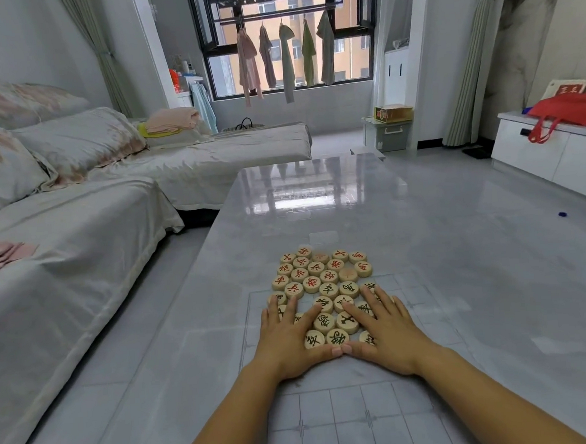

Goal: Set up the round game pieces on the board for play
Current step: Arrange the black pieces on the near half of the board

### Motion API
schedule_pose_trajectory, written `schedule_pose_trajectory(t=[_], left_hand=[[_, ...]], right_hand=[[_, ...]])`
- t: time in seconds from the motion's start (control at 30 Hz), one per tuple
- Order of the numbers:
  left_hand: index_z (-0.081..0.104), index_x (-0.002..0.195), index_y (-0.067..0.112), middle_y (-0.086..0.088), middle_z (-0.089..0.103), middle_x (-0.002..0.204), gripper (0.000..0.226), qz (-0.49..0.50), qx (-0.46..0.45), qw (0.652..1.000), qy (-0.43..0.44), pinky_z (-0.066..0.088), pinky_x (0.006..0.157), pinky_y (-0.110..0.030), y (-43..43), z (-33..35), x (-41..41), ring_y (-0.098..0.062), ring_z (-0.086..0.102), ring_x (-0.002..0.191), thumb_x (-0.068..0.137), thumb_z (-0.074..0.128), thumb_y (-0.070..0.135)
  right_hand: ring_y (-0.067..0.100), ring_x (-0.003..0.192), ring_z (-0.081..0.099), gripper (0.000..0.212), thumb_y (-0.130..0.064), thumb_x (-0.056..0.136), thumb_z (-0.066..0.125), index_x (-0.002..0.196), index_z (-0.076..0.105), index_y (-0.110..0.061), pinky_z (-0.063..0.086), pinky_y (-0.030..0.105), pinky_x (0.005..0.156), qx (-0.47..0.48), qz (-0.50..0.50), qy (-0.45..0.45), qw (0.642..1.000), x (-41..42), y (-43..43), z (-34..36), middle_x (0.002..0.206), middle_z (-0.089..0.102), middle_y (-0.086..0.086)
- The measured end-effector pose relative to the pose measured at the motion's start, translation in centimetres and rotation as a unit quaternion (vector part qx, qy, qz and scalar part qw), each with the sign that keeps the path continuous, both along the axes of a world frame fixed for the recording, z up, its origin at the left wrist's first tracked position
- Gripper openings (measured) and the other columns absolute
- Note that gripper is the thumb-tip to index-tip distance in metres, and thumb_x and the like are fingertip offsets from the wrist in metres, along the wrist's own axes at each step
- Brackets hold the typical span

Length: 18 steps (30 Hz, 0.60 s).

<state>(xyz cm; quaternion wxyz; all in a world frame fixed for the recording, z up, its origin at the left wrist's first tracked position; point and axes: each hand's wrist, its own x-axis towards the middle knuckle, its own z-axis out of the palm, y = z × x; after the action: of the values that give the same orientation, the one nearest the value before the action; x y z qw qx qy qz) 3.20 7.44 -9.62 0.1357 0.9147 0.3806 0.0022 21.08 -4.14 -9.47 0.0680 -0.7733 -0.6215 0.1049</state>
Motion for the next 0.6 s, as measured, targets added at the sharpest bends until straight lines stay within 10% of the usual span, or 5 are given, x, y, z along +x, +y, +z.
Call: schedule_pose_trajectory(t=[0.27,0.43,0.6], left_hand=[[0.005,0.141,0.05,0.0,-0.009,0.158,0.097,0.01,0.001,0.999,-0.031,-0.014,0.114,-0.054,0.6,-0.1,0.6,-0.028,-0.026,0.141,0.058,0.038,0.089],[0.006,0.142,0.045,0.007,-0.014,0.156,0.104,0.029,-0.014,0.98,-0.196,-0.016,0.112,-0.048,-0.7,0.6,-1.2,-0.016,-0.026,0.14,0.06,0.066,0.07],[0.029,0.138,0.035,0.006,0.001,0.158,0.07,0.052,0.055,0.983,-0.165,-0.013,0.115,-0.04,-3.1,-0.3,-3.8,-0.013,-0.015,0.143,0.078,0.058,0.056]], right_hand=[[0.017,0.142,-0.024,0.085,-0.08,0.074,0.031,0.144,-0.002,-0.045,-0.011,0.043,0.117,0.032,-0.009,0.017,0.999,0.7,0.8,-0.4,0.157,-0.019,-0.003],[0.01,0.142,-0.021,0.107,-0.092,0.056,0.031,0.145,0.001,-0.04,-0.012,0.041,0.117,0.101,-0.018,0.095,0.99,0.8,0.3,0.1,0.153,-0.018,-0.014],[0.011,0.144,-0.006,0.071,-0.064,0.077,0.055,0.139,0.032,-0.038,-0.011,0.04,0.117,0.169,-0.007,0.077,0.983,0.0,-0.7,0.6,0.157,0.007,-0.007]])
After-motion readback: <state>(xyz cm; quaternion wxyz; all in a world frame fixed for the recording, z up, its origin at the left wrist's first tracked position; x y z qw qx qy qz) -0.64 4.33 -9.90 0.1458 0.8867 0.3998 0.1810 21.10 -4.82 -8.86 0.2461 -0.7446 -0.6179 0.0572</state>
